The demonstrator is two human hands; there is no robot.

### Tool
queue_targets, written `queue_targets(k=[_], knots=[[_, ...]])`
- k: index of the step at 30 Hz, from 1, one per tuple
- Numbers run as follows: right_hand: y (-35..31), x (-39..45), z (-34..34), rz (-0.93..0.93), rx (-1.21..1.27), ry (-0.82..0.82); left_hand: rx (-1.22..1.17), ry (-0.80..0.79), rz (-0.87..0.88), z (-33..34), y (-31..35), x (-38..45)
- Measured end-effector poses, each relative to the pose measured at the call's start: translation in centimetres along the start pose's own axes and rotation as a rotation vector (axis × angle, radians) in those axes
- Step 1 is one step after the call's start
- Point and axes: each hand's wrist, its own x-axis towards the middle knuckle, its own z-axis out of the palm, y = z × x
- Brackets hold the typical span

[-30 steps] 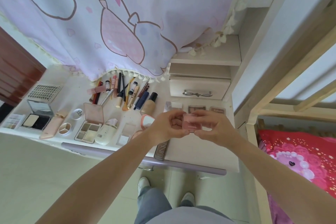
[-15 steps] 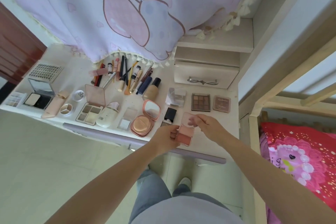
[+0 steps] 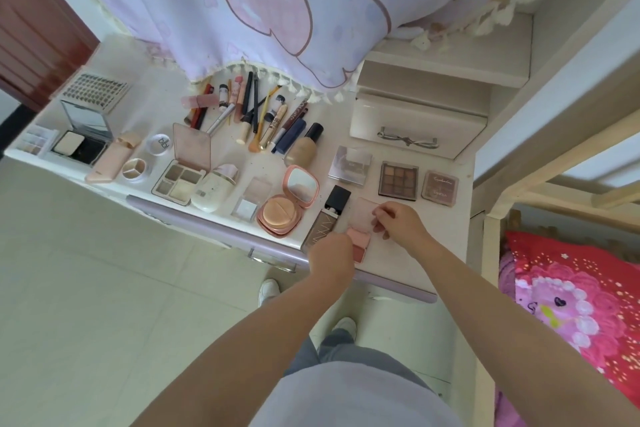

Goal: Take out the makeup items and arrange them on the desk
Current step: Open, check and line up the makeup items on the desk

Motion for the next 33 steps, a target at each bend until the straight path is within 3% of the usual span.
queue_targets(k=[16,22,27,33], knots=[[0.1,-1.0,-1.8,-0.008,0.027,0.015,0.131,-0.028,0.138,-1.7,-0.2,0.1],[1.3,0.0,-6.0,-0.060,-0.351,0.339,0.119,0.025,0.265,-4.3,-0.4,2.5],[2.0,3.6,-8.5,0.078,-0.739,0.192,0.080,-0.002,0.336,-6.0,-1.2,3.9],[1.1,3.6,-8.9,0.097,-0.682,0.227,0.049,-0.045,0.373,-7.7,-2.3,5.6]])
